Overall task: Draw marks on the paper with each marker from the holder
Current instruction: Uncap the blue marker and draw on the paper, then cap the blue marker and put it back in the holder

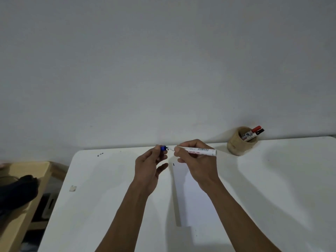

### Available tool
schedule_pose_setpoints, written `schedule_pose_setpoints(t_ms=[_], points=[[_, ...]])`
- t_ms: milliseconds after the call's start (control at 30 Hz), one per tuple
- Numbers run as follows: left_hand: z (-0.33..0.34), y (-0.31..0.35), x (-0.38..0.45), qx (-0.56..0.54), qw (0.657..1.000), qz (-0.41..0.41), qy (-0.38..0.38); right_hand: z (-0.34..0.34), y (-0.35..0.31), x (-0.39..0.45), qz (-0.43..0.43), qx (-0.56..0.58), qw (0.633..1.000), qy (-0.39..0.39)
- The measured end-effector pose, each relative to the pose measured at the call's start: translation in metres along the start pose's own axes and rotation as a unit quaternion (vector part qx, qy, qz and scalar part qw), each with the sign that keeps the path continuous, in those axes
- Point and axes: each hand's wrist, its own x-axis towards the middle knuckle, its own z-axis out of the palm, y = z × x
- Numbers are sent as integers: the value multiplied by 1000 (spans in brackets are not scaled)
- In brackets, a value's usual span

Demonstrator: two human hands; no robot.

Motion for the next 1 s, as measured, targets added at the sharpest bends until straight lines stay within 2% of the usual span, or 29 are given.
schedule_pose_setpoints(t_ms=[200,433,700,900,1000], points=[[0,6,-19,-42,999,-13,-24,6,-5,-13,-9,-19,1000,10],[1,7,-38,8,998,7,-61,7,-9,-29,13,-10,999,28],[16,-4,-41,32,995,53,-82,-4,-3,-41,50,83,992,81],[30,-18,-37,65,992,53,-100,-30,-8,-50,116,156,978,79],[42,-18,-34,44,995,49,-80,-55,-17,-48,113,144,976,117]])
